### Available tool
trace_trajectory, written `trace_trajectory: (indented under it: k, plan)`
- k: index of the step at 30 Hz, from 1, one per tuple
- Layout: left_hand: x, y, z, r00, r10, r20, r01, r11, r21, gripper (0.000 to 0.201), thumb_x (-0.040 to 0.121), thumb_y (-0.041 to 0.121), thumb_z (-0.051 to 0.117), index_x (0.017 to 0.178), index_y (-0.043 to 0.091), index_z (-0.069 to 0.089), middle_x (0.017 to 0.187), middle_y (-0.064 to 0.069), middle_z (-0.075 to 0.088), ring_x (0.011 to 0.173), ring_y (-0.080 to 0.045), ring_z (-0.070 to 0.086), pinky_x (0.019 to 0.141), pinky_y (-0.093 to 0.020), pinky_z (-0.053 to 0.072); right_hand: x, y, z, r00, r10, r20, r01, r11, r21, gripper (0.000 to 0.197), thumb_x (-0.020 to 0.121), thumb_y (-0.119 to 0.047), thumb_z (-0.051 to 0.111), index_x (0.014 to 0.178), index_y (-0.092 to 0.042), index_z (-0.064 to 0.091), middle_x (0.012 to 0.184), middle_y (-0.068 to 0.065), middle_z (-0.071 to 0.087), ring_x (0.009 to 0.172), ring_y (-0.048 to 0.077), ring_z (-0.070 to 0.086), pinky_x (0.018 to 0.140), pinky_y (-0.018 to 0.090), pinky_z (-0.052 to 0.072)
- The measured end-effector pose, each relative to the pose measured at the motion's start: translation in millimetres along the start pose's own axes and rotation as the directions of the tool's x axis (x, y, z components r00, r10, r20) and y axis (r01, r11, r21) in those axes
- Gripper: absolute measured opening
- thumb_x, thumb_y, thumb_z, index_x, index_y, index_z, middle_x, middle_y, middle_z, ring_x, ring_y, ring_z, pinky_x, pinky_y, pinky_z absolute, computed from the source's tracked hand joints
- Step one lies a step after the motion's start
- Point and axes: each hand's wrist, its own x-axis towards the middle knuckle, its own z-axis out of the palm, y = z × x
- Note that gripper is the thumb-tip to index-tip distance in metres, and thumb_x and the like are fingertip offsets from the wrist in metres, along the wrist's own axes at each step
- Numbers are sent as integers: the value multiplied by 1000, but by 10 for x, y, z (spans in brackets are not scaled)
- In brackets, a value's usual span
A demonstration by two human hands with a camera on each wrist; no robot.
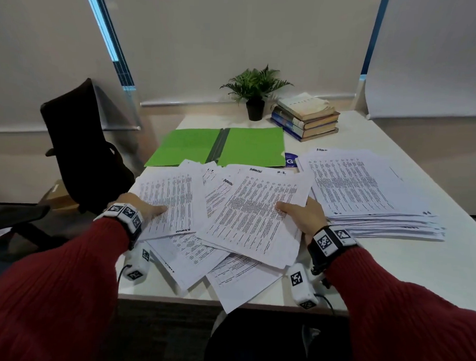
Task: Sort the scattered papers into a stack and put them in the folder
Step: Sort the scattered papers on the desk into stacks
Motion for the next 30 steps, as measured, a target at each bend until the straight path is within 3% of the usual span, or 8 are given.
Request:
trace_trajectory:
  k: [3, 6, 11, 18, 23, 25, 28, 30]
  plan:
    - [-169, 34, -89, 999, -21, -29, 17, 991, -134, 92, 63, 46, 99, 125, -10, 60, 120, -23, 70, 112, -40, 69, 91, -38, 55, -4, 20, 8, 1000, 28, 7, -28, 1000, -2, 34, 83, -1, 80, 116, -6, 75, 111, 11, 79, 102, 31, 75, 86, 38, 60]
    - [-178, 45, -98, 1000, 10, -25, -13, 994, -113, 77, 67, 43, 97, 119, -4, 66, 119, -18, 72, 110, -38, 71, 87, -38, 56, -26, 26, 10, 1000, 9, 14, -9, 999, -44, 33, 79, 4, 82, 107, -13, 75, 111, 9, 79, 105, 32, 74, 98, 47, 59]
    - [-255, 94, -244, 961, 141, -239, -194, 957, -216, 6, 81, 14, 78, 84, 10, 75, 94, -14, 75, 91, -38, 72, 79, -36, 57, -68, 9, 7, 1000, 5, 20, -5, 1000, -11, 40, 81, 0, 85, 117, -14, 71, 112, 6, 76, 107, 29, 72, 102, 45, 56]
    - [-433, 497, -654, 817, 260, -515, -504, 756, -418, 21, 102, 20, 60, 112, 8, 74, 101, -7, 72, 92, -28, 66, 82, -32, 48, -65, -9, 22, 999, 8, 31, -6, 999, -54, 38, 86, 0, 81, 117, -16, 67, 121, 11, 76, 111, 34, 72, 106, 53, 55]
    - [-501, 854, -546, 851, 350, -392, -521, 460, -719, 7, 97, 13, 66, 97, 12, 74, 91, -4, 74, 85, -23, 68, 78, -35, 56, -107, -82, 19, 1000, 9, 21, -9, 1000, 0, 46, 97, -25, 73, 141, -16, 63, 140, 2, 67, 127, 26, 63, 111, 45, 48]
    - [-549, 943, -362, 858, 425, -290, -482, 470, -739, 13, 96, 11, 68, 84, 17, 72, 82, -7, 69, 75, -22, 63, 70, -35, 53, -119, -101, 12, 1000, 23, 19, -23, 1000, 20, 51, 101, -37, 67, 146, -18, 55, 145, -6, 58, 131, 21, 55, 114, 45, 43]
    - [-608, 1029, -119, 859, 473, -195, -457, 539, -708, 12, 91, 27, 71, 79, 25, 75, 79, -7, 76, 73, -26, 70, 72, -46, 62, -97, -73, 19, 999, 40, 7, -40, 998, 39, 49, 103, -30, 64, 148, -13, 56, 145, 8, 63, 129, 31, 60, 111, 47, 48]
    - [-679, 1079, 20, 857, 492, -152, -451, 574, -683, 13, 94, 26, 71, 83, 22, 75, 78, -6, 75, 72, -25, 70, 70, -45, 61, -55, -58, 23, 998, 62, -1, -62, 996, 66, 58, 101, -44, 61, 152, -17, 53, 148, 6, 61, 135, 33, 57, 114, 48, 45]
